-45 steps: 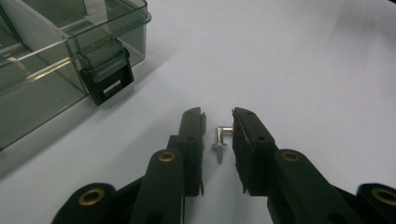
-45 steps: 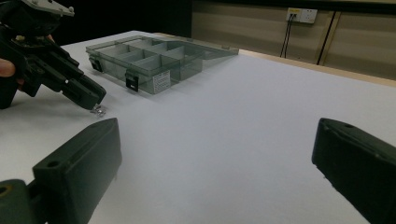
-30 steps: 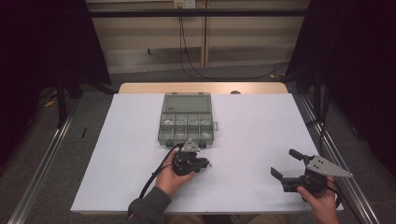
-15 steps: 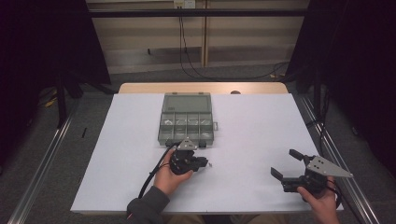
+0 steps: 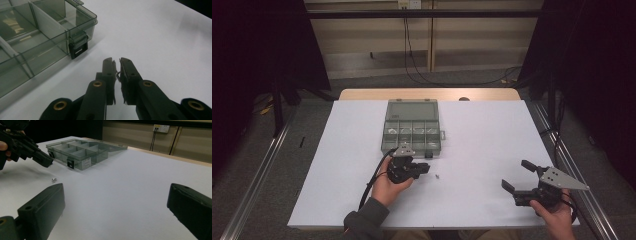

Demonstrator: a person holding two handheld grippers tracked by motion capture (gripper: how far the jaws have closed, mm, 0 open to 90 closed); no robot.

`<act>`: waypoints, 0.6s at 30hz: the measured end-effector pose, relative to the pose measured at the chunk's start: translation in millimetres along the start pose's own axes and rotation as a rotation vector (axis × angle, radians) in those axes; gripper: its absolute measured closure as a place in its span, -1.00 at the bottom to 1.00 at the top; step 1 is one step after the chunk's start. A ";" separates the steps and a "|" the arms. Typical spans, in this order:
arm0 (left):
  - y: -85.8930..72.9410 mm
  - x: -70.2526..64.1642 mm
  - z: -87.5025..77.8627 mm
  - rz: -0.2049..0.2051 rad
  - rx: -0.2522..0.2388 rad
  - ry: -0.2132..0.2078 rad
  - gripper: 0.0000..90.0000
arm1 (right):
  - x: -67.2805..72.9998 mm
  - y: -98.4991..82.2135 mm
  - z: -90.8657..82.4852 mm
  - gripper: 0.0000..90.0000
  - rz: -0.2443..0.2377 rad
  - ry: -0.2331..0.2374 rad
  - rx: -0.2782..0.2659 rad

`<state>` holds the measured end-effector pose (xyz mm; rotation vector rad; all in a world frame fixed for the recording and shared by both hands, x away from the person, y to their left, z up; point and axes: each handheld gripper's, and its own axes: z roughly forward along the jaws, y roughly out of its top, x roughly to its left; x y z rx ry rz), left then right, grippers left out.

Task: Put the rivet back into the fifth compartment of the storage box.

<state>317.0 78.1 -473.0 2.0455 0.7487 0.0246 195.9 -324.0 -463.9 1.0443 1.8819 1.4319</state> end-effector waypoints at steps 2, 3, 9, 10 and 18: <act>0.9 2.0 -2.7 -0.002 -0.012 0.004 0.83 | 0.0 0.2 -0.2 -0.97 -0.002 -0.001 -0.002; 1.2 2.8 -4.0 -0.007 -0.017 0.004 0.83 | 0.0 0.2 -0.3 -0.97 0.000 -0.001 -0.002; 3.0 10.1 -12.8 -0.032 -0.053 0.013 0.84 | 0.1 0.3 0.1 -0.97 0.000 0.001 -0.003; 3.0 10.1 -12.8 -0.032 -0.053 0.013 0.84 | 0.1 0.3 0.1 -0.97 0.000 0.001 -0.003; 8.2 21.7 -30.4 -0.069 -0.116 0.035 0.84 | 0.1 0.1 0.1 -0.97 0.002 0.002 -0.002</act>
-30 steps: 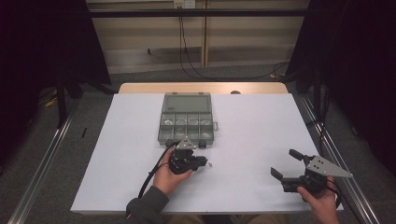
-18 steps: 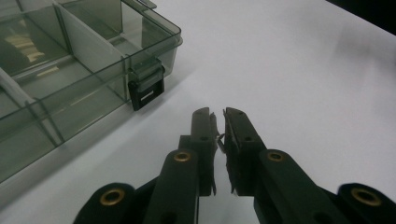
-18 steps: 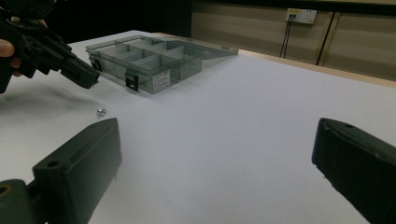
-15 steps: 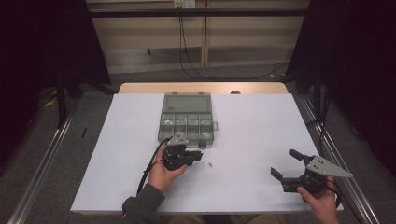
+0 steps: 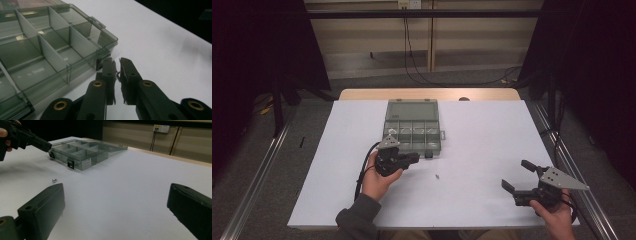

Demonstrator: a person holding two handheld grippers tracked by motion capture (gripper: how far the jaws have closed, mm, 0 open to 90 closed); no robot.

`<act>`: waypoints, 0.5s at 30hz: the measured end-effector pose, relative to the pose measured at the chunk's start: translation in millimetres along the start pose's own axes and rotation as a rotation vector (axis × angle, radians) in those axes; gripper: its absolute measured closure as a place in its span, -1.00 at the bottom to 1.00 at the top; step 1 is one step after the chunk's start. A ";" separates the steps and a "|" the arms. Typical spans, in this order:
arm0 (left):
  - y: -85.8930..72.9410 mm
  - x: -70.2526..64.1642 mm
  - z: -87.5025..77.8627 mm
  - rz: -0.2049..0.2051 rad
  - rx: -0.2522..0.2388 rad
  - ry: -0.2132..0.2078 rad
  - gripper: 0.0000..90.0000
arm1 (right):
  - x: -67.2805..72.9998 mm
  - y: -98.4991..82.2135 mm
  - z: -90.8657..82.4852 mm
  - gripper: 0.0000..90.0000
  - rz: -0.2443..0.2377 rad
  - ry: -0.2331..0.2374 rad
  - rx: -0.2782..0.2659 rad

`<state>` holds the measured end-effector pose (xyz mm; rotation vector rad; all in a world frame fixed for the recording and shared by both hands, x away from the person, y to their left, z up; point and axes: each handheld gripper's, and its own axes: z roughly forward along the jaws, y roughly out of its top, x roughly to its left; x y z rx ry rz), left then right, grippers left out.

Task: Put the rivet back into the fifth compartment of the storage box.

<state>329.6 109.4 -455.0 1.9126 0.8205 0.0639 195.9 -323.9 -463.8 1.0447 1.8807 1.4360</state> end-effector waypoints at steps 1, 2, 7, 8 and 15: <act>0.8 0.5 -1.4 0.001 -0.004 0.004 0.84 | 0.0 0.0 0.0 -0.97 0.000 0.000 0.000; 0.8 0.5 -1.4 0.001 -0.004 0.004 0.84 | 0.0 0.0 0.0 -0.97 0.000 0.000 0.000; 3.1 3.8 -6.9 -0.010 -0.018 0.010 0.84 | 0.3 0.1 0.2 -0.97 -0.001 0.001 -0.001; 3.4 4.2 -7.5 -0.012 -0.020 0.012 0.84 | 0.3 0.1 0.2 -0.97 -0.001 0.000 -0.001; 4.2 9.5 -12.7 -0.024 -0.042 0.026 0.84 | 0.1 0.1 -0.1 -0.97 0.000 0.001 -0.002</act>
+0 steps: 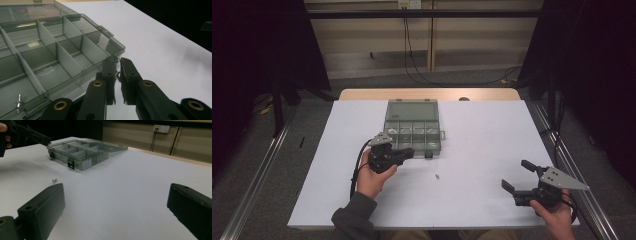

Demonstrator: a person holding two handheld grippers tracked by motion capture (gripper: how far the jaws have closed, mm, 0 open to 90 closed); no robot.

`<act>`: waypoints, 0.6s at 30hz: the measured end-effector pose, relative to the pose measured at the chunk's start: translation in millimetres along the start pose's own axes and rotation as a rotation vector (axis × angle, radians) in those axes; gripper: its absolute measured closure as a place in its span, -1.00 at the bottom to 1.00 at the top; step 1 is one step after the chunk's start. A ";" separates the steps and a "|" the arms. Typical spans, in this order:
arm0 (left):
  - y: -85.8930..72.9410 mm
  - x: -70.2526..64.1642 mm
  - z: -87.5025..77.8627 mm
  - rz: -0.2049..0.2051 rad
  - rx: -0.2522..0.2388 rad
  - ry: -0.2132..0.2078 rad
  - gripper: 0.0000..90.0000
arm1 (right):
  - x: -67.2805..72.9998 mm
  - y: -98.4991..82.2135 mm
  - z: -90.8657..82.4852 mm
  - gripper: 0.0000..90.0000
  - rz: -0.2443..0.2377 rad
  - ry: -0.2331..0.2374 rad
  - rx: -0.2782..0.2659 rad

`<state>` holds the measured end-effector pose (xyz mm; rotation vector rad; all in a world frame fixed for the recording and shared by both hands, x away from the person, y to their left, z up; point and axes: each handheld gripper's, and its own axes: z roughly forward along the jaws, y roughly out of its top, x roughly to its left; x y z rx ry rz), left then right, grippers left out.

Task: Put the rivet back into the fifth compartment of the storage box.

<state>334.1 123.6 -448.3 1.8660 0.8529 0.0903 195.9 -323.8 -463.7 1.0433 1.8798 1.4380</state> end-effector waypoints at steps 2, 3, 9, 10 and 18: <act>0.1 1.7 -1.3 -0.006 -0.005 0.004 0.84 | 0.0 0.1 -0.5 -0.97 0.001 -0.001 0.000; 0.1 1.7 -1.3 -0.006 -0.005 0.004 0.84 | 0.0 0.1 -0.5 -0.97 0.001 -0.001 0.000; -0.5 7.8 -4.2 -0.014 -0.019 0.023 0.84 | -0.3 0.1 -0.8 -0.97 0.001 -0.002 -0.001; -0.3 9.4 -4.6 -0.014 -0.022 0.032 0.84 | -0.1 0.1 -0.8 -0.97 0.003 -0.001 -0.001; -1.6 18.8 -8.3 -0.023 -0.038 0.092 0.84 | -0.6 -0.1 -0.8 -0.97 0.002 -0.003 -0.002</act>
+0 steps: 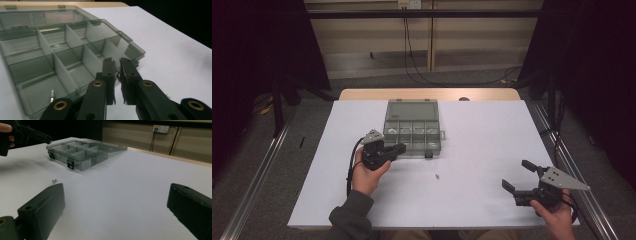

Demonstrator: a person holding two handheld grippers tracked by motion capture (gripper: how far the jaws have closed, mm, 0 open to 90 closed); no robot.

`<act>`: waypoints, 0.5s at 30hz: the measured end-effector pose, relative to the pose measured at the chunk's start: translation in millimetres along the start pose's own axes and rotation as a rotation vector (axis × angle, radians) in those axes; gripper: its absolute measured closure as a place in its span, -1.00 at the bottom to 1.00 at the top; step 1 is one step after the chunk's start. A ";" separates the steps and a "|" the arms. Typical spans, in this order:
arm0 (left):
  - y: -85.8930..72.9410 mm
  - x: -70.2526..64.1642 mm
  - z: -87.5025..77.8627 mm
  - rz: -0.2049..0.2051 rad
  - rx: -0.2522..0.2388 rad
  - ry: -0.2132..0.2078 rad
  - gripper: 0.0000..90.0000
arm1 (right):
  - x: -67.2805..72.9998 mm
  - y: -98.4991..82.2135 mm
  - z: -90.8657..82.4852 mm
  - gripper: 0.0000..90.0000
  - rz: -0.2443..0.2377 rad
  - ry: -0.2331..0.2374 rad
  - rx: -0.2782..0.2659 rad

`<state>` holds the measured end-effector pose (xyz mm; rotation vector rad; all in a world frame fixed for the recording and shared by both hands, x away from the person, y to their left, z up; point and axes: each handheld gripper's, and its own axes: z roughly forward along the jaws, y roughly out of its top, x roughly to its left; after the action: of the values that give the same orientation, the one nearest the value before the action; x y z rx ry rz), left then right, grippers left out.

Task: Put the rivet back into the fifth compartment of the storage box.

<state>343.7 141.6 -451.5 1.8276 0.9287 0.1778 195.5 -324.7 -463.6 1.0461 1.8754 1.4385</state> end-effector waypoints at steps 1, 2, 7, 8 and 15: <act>0.0 0.0 0.0 0.000 0.000 0.000 0.84 | 0.0 0.0 0.0 -0.97 0.000 0.000 0.000; -0.1 3.2 -1.3 0.000 -0.006 0.015 0.84 | 0.1 0.0 -0.1 -0.97 0.000 0.001 0.001; -0.6 8.8 -2.8 -0.013 -0.014 0.028 0.84 | 0.1 0.0 -0.2 -0.97 0.000 -0.001 0.000; -0.5 10.7 -3.3 -0.014 -0.020 0.035 0.84 | 0.1 0.0 -0.2 -0.97 0.002 -0.001 0.000; -0.8 16.7 -4.5 -0.011 -0.027 0.074 0.84 | 0.1 -0.2 -0.2 -0.97 0.000 -0.001 0.002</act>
<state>352.6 156.0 -454.9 1.8010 0.9836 0.2512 195.3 -324.8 -463.7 1.0469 1.8764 1.4366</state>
